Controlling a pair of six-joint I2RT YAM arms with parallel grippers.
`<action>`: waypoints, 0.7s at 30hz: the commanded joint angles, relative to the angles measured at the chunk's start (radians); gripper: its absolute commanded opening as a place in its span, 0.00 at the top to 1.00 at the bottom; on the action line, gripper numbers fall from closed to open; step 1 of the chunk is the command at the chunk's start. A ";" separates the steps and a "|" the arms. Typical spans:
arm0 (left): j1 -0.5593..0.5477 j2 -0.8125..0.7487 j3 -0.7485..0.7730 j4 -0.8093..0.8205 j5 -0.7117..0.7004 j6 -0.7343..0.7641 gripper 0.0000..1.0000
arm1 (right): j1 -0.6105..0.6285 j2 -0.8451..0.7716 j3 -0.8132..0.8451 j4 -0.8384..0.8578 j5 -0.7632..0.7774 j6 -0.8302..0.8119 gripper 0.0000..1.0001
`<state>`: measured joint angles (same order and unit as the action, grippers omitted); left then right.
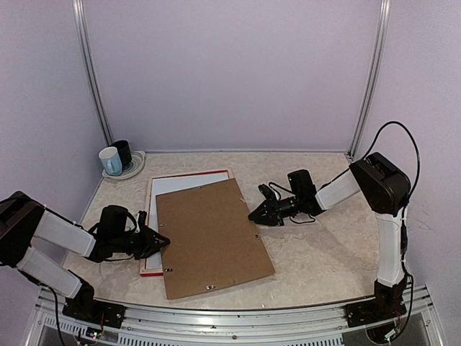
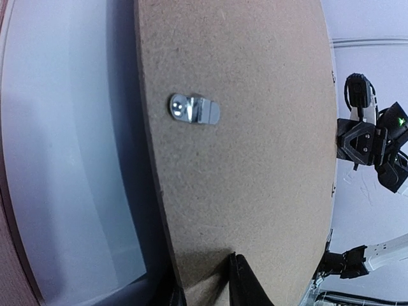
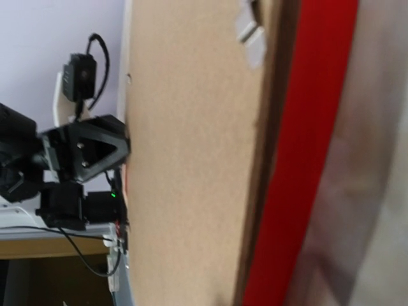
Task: Put the photo into the frame
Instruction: Pass from the left arm to the right
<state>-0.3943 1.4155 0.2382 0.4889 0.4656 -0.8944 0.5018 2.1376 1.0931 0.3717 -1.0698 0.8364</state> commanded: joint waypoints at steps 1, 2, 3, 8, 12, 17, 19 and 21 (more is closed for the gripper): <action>-0.018 0.004 0.009 -0.010 -0.044 0.040 0.80 | 0.064 -0.015 -0.023 0.224 -0.162 0.105 0.83; -0.017 0.005 0.009 -0.009 -0.045 0.040 0.80 | 0.064 -0.017 -0.028 0.237 -0.165 0.116 0.83; -0.017 0.005 0.009 -0.009 -0.045 0.040 0.80 | 0.065 -0.019 -0.031 0.243 -0.164 0.122 0.83; -0.017 0.007 0.007 -0.005 -0.042 0.040 0.80 | 0.064 -0.009 -0.035 0.210 -0.155 0.124 0.79; -0.017 0.005 0.007 -0.005 -0.041 0.038 0.80 | 0.066 0.007 -0.072 0.353 -0.165 0.254 0.73; -0.017 0.002 0.006 -0.005 -0.039 0.040 0.80 | 0.078 0.001 -0.050 0.264 -0.156 0.199 0.70; -0.018 0.001 0.006 -0.003 -0.039 0.039 0.80 | 0.087 -0.008 -0.033 0.200 -0.159 0.141 0.71; -0.018 0.002 0.006 -0.001 -0.040 0.039 0.80 | 0.091 -0.021 -0.026 0.176 -0.172 0.107 0.74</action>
<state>-0.3969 1.4143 0.2382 0.4999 0.4717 -0.8928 0.5304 2.1475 1.0218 0.5640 -1.1149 1.0187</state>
